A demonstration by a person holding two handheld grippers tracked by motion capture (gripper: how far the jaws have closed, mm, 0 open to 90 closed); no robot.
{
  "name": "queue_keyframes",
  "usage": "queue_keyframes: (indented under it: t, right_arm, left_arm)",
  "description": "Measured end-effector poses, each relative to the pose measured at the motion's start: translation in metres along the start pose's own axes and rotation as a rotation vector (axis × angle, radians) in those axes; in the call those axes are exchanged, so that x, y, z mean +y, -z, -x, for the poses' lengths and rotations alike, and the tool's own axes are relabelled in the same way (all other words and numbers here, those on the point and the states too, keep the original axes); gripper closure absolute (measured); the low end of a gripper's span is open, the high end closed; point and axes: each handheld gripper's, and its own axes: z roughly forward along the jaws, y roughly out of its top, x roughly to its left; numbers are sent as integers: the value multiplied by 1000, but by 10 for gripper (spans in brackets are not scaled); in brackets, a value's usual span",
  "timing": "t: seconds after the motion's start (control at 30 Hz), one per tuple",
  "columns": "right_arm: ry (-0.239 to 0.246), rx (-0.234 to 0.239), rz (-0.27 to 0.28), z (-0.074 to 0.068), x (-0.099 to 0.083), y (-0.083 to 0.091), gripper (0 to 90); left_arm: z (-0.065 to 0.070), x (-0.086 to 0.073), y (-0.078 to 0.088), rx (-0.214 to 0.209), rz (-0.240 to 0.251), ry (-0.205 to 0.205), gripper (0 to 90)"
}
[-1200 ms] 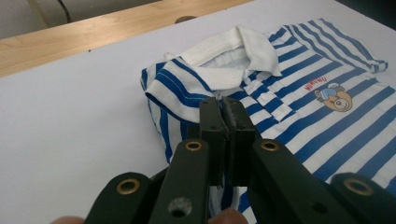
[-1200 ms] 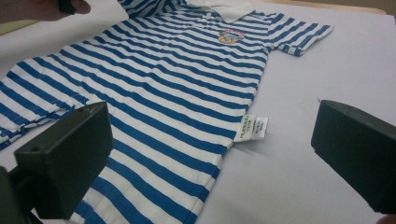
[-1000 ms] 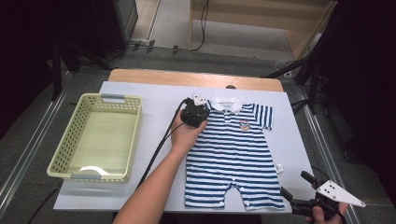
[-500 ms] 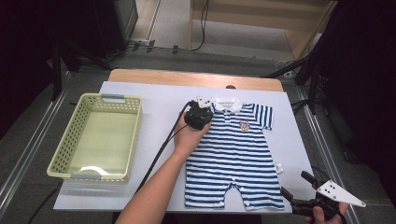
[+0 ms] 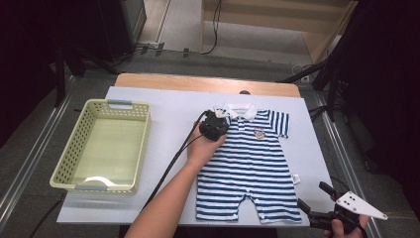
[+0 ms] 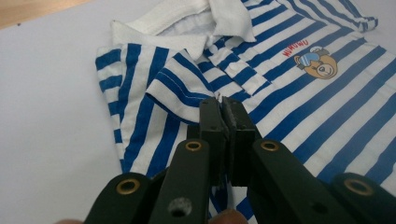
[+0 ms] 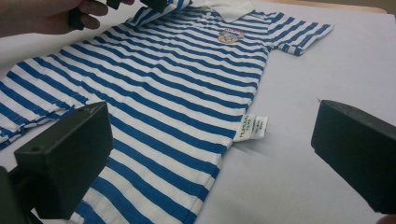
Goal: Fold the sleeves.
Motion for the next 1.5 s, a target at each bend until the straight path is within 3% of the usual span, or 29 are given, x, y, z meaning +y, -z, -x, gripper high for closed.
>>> queue_keyframes:
  t: [0.37,0.53,0.67,0.83,1.03,1.1,1.2,1.3,1.5]
  right_arm:
    - [-2,-1,-1,0,0,0,0]
    - [-6,-4,-1,0,0,0,0]
    - [-5,-4,-1,1,0,0,0]
    - [-5,-1,1,0,0,1,0]
    - [9,8,-1,-5,1,-1,0]
    - [11,17,-5,-9,2,-2,0]
    - [24,44,-8,-15,4,-4,0]
    - [37,61,-12,-23,6,-6,0]
    - [57,94,11,-44,15,-9,0]
  left_arm:
    - [1,-4,-6,-40,-44,-9,845]
    - [4,-3,-3,-51,-36,-35,778]
    - [3,1,6,-75,5,-50,683]
    - [-10,8,14,-76,42,18,554]
    - [-24,16,15,-64,24,68,282]
    - [-27,19,14,-41,27,80,184]
    - [-32,23,11,-61,46,106,86]
    - [-38,25,8,-75,47,119,13]
    - [-48,29,-6,-80,10,150,3]
